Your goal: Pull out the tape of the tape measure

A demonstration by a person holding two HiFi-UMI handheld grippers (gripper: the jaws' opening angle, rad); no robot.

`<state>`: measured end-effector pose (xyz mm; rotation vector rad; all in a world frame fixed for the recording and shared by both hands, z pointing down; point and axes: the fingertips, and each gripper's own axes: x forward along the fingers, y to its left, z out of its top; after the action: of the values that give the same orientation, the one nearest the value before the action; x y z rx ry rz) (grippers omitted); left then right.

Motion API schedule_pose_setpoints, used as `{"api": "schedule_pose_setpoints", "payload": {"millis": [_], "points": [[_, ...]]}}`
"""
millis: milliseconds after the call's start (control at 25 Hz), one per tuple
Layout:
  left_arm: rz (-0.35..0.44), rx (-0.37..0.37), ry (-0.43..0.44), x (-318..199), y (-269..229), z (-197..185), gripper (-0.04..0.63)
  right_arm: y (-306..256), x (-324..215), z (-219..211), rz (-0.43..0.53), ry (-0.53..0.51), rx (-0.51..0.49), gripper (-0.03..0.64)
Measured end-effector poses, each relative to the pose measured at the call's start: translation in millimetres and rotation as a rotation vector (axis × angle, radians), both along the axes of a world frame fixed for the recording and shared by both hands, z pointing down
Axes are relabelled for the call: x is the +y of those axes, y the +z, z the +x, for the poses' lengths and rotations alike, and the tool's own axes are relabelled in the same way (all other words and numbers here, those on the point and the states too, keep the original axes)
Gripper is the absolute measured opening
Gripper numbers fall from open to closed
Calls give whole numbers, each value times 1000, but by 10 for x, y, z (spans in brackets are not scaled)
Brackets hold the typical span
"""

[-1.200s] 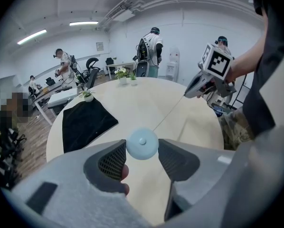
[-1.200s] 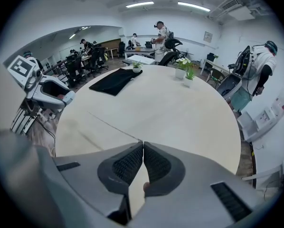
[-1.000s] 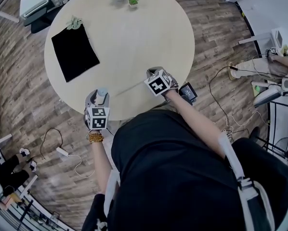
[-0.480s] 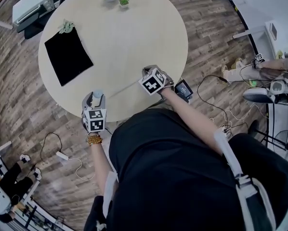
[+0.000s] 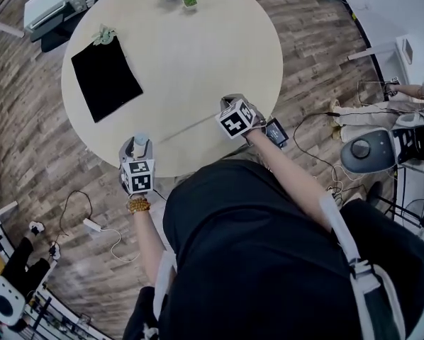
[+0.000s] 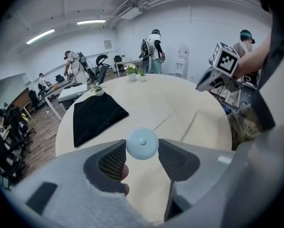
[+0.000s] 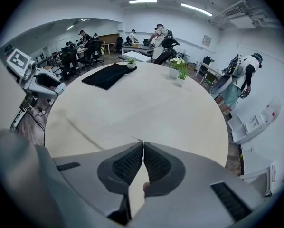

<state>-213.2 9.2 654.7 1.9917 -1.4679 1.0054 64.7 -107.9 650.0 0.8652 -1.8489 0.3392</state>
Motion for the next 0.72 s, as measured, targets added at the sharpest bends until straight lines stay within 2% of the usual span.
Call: {"api": "schedule_pose_setpoints", "payload": {"millis": [440,720], "points": [[12,18,3,-13,64,78,222,17,-76,62,12,-11,24,8],[-16,19,-21,-8,135,82,222,27,-117,87,38,-36,61,8]]}}
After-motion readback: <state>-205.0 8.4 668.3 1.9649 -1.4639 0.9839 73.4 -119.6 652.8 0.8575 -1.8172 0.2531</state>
